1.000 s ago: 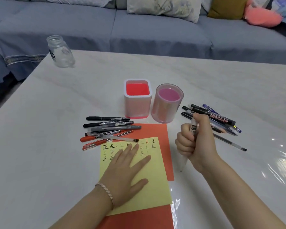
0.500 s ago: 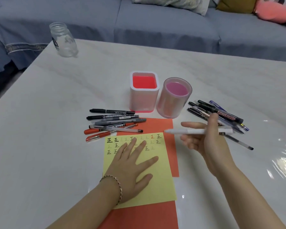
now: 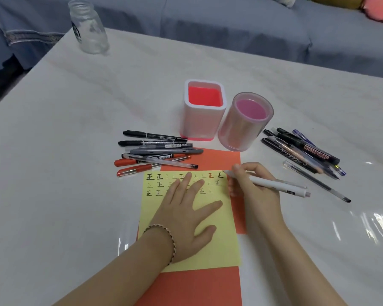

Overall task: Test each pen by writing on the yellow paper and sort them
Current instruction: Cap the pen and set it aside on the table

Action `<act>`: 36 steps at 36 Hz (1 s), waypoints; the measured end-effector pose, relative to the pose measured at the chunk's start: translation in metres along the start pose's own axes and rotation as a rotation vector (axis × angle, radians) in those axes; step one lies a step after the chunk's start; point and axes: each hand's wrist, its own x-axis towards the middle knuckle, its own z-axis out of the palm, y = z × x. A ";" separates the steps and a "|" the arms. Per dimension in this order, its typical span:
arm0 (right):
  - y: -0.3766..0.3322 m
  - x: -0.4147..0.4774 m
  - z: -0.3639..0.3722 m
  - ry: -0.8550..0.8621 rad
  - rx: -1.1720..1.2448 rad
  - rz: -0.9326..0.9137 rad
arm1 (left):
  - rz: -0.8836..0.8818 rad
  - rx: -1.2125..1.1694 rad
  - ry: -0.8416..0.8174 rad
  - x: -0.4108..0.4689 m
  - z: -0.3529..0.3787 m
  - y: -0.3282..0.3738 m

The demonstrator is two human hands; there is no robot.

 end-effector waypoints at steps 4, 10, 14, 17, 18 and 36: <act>0.012 0.006 0.010 0.172 -0.116 -0.050 | -0.001 0.029 -0.028 0.001 -0.002 0.001; 0.025 0.002 0.019 0.294 -0.166 -0.134 | 0.001 0.030 -0.005 0.002 -0.001 0.001; 0.025 0.001 0.020 0.283 -0.135 -0.135 | -0.004 0.018 -0.009 0.001 0.000 0.001; 0.025 0.001 0.020 0.257 -0.138 -0.142 | -0.007 0.011 -0.003 0.001 0.000 0.001; 0.026 0.001 0.020 0.253 -0.147 -0.148 | -0.007 0.007 -0.001 0.001 0.000 0.001; 0.027 0.003 0.021 0.267 -0.194 -0.169 | -0.014 -0.012 0.011 0.001 -0.001 0.002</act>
